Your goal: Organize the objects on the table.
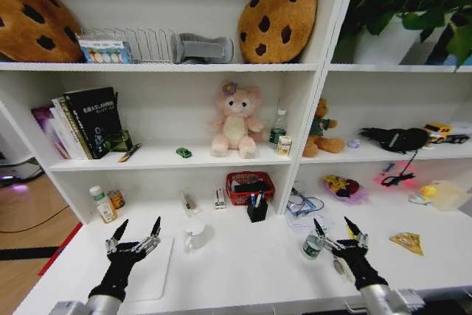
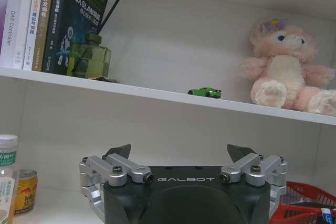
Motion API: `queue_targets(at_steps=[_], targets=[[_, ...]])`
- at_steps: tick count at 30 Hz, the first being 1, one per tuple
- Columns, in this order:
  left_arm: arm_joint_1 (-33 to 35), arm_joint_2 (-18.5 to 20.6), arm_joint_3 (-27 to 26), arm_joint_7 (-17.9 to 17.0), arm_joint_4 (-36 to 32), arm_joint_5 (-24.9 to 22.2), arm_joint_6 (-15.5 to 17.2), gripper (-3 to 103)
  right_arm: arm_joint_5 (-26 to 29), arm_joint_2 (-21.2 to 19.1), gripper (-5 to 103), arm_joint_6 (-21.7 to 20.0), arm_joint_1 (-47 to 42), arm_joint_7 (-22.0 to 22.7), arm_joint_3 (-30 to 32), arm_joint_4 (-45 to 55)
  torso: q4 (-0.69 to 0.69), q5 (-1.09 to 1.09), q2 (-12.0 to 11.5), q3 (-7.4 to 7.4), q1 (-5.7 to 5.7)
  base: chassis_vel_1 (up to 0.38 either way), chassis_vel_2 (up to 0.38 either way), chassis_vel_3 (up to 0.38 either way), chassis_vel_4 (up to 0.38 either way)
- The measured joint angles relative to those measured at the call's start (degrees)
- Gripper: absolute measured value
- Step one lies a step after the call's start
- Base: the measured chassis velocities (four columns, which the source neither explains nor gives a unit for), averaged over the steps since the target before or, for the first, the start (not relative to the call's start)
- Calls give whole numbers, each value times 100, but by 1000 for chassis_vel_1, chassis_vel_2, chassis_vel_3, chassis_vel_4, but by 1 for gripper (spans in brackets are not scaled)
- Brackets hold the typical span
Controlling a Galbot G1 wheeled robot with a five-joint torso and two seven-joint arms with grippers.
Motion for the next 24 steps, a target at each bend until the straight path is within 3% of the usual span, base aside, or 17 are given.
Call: queue_targets(at_steps=[10,15,17,18,20,22,23,24], targets=[[0,0,1,1,0,0,0,100,-129,-32,103,-139,331,16,-282,-460,0,-1,0,0,0,0,0,0,0],[0,0,1,2,0,0,0,100,-264,-17,84,-273,435,63,-371,-547,0,-1,0,0,0,0,0,0,0],[0,0,1,2,0,0,0,100,-264,-17,84,-273,435,63,-371,-547,0,-1,0,0,0,0,0,0,0],[0,0,1,2,0,0,0,100,-289,-6,78,-298,435,104,-379,-560,0,-1,0,0,0,0,0,0,0],[0,0,1,2,0,0,0,100,-360,16,56,-308,366,151,-386,-569,-1,-1,0,0,0,0,0,0,0],[0,0,1,2,0,0,0,100,-386,20,56,-307,353,152,-395,-566,-1,-1,0,0,0,0,0,0,0],[0,0,1,2,0,0,0,100,-436,32,44,-298,349,154,-403,-566,-1,-1,0,0,0,0,0,0,0],[0,0,1,2,0,0,0,100,-446,49,44,-296,352,158,-408,-563,0,-1,0,0,0,0,0,0,0]])
